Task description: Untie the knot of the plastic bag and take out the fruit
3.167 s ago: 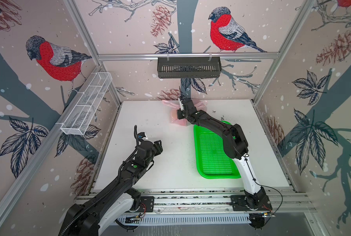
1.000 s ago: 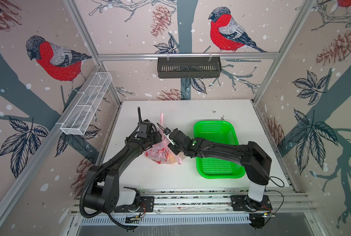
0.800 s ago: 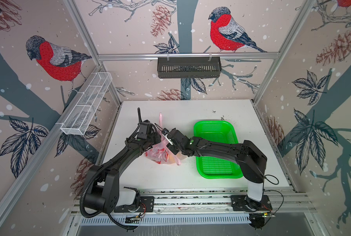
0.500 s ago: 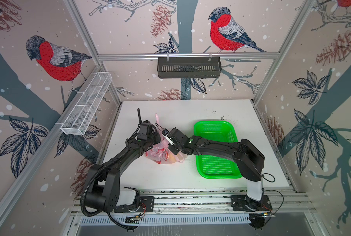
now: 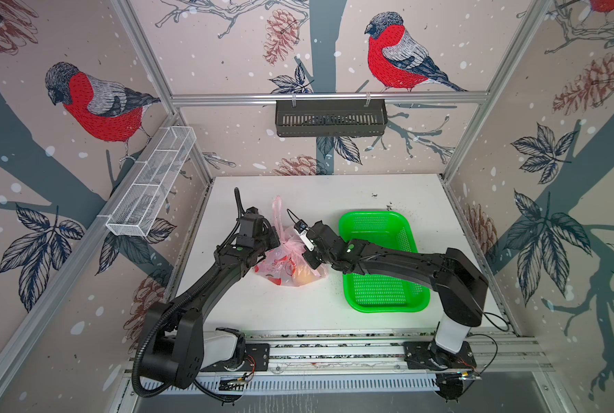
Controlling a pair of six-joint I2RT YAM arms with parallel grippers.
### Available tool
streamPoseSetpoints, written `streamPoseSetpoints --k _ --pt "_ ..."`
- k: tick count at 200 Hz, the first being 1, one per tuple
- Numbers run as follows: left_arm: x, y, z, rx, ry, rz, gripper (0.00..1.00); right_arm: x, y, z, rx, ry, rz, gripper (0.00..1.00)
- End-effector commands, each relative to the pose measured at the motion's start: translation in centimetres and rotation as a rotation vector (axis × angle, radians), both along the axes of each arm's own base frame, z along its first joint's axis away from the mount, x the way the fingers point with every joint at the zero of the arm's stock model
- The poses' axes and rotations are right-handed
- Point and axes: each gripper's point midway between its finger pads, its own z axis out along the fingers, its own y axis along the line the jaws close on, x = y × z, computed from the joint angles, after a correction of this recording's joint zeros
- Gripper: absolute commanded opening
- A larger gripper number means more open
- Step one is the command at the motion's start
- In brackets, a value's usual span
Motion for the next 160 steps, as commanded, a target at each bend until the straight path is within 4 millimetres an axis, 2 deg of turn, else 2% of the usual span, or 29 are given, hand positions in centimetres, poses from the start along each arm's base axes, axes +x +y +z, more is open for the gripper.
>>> streamPoseSetpoints --k 1,47,109,135,160 --pt "0.3 1.7 1.5 0.056 -0.064 0.067 0.00 0.4 -0.3 1.6 0.084 -0.002 -0.035 0.05" --pt "-0.3 3.8 2.9 0.073 -0.113 0.145 0.00 1.4 -3.1 1.4 0.132 0.024 -0.113 0.05" --pt "-2.2 6.7 2.9 0.061 -0.143 0.274 0.00 3.5 -6.4 1.6 0.171 0.020 -0.214 0.06" --pt "-3.3 7.9 3.4 0.062 -0.175 0.343 0.00 4.4 -7.1 2.1 0.183 0.009 -0.242 0.08" --pt "-4.1 8.2 3.6 0.035 -0.198 0.367 0.00 4.3 -6.3 2.9 0.185 -0.008 -0.211 0.16"
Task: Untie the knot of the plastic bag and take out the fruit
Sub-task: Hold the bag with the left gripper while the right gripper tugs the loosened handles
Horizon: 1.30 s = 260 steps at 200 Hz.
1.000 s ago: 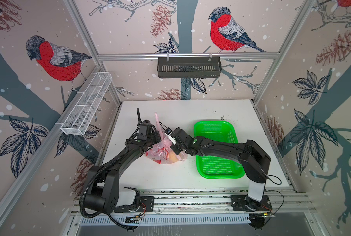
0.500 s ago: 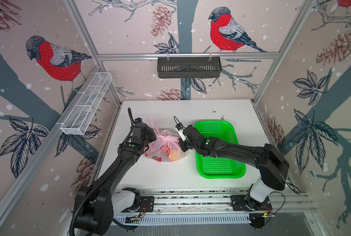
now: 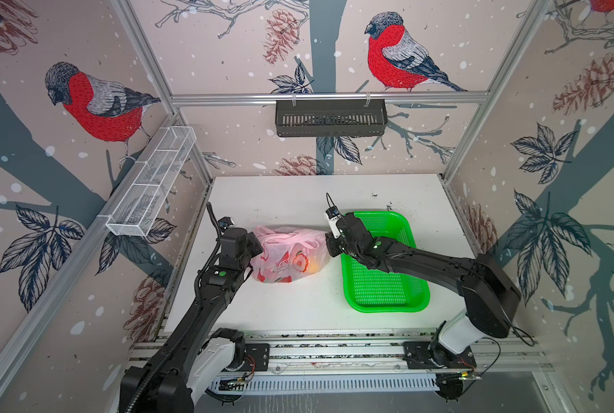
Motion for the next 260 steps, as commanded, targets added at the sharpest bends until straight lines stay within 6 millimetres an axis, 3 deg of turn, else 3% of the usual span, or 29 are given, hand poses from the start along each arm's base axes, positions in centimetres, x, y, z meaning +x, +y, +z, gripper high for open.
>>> streamPoseSetpoints --k 1,48,70,130,174,260 --pt "-0.4 1.2 0.4 -0.012 -0.038 0.077 0.00 0.3 0.7 1.6 0.022 -0.043 0.006 0.16" --pt "0.1 -0.9 -0.2 -0.078 -0.051 -0.021 0.00 -2.6 3.1 3.3 -0.081 -0.161 0.068 0.48" --pt "0.4 -1.7 0.1 -0.086 -0.066 -0.072 0.00 -3.5 3.8 3.7 -0.134 -0.214 0.090 0.55" --pt "0.4 -2.3 0.6 -0.055 -0.084 -0.128 0.00 -2.8 6.9 4.6 -0.241 -0.322 0.190 0.57" --pt "0.4 -2.5 0.5 -0.052 -0.091 -0.144 0.00 -2.0 8.8 3.4 -0.280 -0.305 0.264 0.60" --pt "0.8 -2.8 0.3 -0.037 -0.099 -0.170 0.00 -2.8 11.6 1.6 -0.244 -0.251 0.410 0.64"
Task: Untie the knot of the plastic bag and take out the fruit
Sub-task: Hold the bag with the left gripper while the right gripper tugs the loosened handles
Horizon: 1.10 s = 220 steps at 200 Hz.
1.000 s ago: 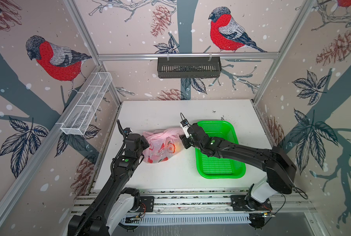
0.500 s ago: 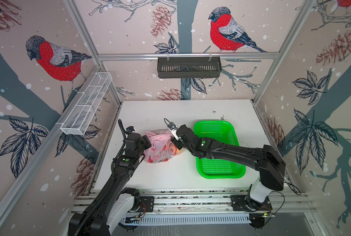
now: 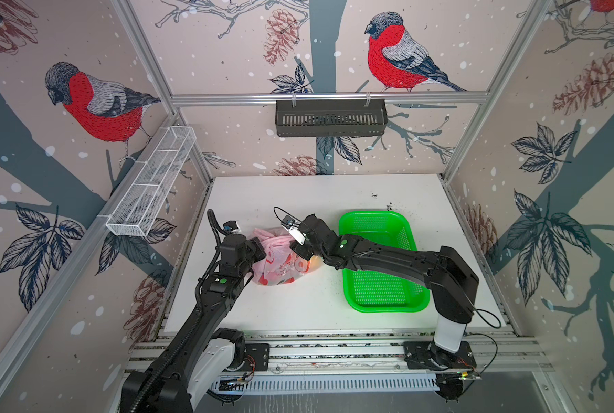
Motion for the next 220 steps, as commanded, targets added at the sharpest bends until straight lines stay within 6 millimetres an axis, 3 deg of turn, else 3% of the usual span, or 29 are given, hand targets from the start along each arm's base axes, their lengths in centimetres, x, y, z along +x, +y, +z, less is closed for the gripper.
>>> streamPoseSetpoints --k 1,46,80,97,132,173,220 --pt "1.0 -0.3 1.6 -0.003 -0.070 -0.017 0.00 -0.7 1.0 0.0 0.008 0.019 0.065 0.64" --pt "1.3 -0.6 1.6 -0.012 -0.078 -0.028 0.00 0.0 1.7 -1.4 -0.017 0.033 0.053 0.64" --pt "1.2 -0.5 1.3 -0.009 -0.072 -0.022 0.00 0.5 1.5 -1.9 -0.007 0.043 0.030 0.34" --pt "1.2 -0.3 1.1 -0.004 -0.070 -0.015 0.00 0.5 1.3 -1.3 0.014 0.039 0.023 0.24" --pt "1.3 0.4 0.7 0.018 -0.061 0.022 0.00 0.4 0.0 0.5 0.070 0.023 -0.020 0.15" --pt "1.2 2.0 0.7 0.059 -0.058 0.104 0.00 0.4 -2.2 3.8 0.188 0.031 -0.064 0.13" --pt "1.2 2.9 0.9 0.072 -0.060 0.154 0.00 0.8 -4.9 5.4 0.298 0.073 -0.118 0.12"
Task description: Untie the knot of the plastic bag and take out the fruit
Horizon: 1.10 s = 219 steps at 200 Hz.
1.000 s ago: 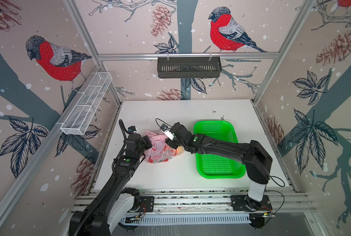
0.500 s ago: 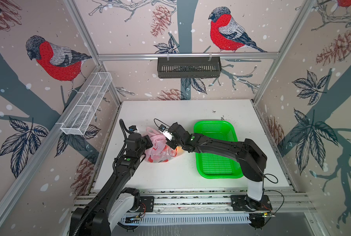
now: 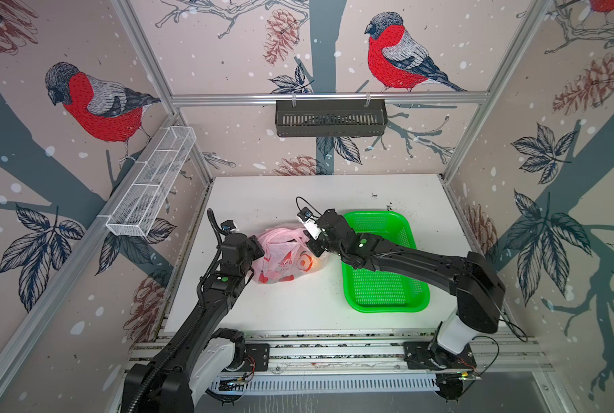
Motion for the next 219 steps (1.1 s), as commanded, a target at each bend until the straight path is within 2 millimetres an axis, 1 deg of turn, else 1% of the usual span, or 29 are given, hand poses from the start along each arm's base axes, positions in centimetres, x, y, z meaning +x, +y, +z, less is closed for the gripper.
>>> streamPoseSetpoints --k 1,21,38,55,88,122,155,187,219 --pt "0.4 1.1 0.9 0.020 -0.039 0.057 0.00 0.5 -0.7 1.8 0.107 0.014 -0.038 0.11" --pt "0.3 1.5 0.9 0.016 -0.037 0.082 0.00 1.2 -2.2 1.8 0.151 0.041 -0.090 0.10" --pt "0.2 1.7 1.1 0.005 -0.047 0.093 0.00 1.8 -3.5 1.3 0.184 0.067 -0.134 0.10" --pt "0.2 1.6 1.4 -0.006 -0.054 0.094 0.00 2.0 -4.3 1.0 0.217 0.087 -0.152 0.09" --pt "0.1 1.4 1.6 -0.031 -0.056 0.086 0.00 2.3 -4.7 0.6 0.250 0.115 -0.179 0.09" --pt "-0.2 1.9 1.3 -0.026 -0.041 0.115 0.00 2.5 -4.9 0.4 0.274 0.128 -0.198 0.09" --pt "-0.4 2.5 1.1 -0.019 -0.030 0.147 0.00 3.1 -6.0 0.7 0.297 0.135 -0.234 0.09" --pt "-0.7 3.2 0.9 -0.013 -0.026 0.180 0.00 2.8 -6.6 0.9 0.310 0.138 -0.245 0.09" --pt "-0.7 2.5 1.6 -0.040 -0.047 0.142 0.00 2.7 -6.4 0.7 0.309 0.150 -0.232 0.09"
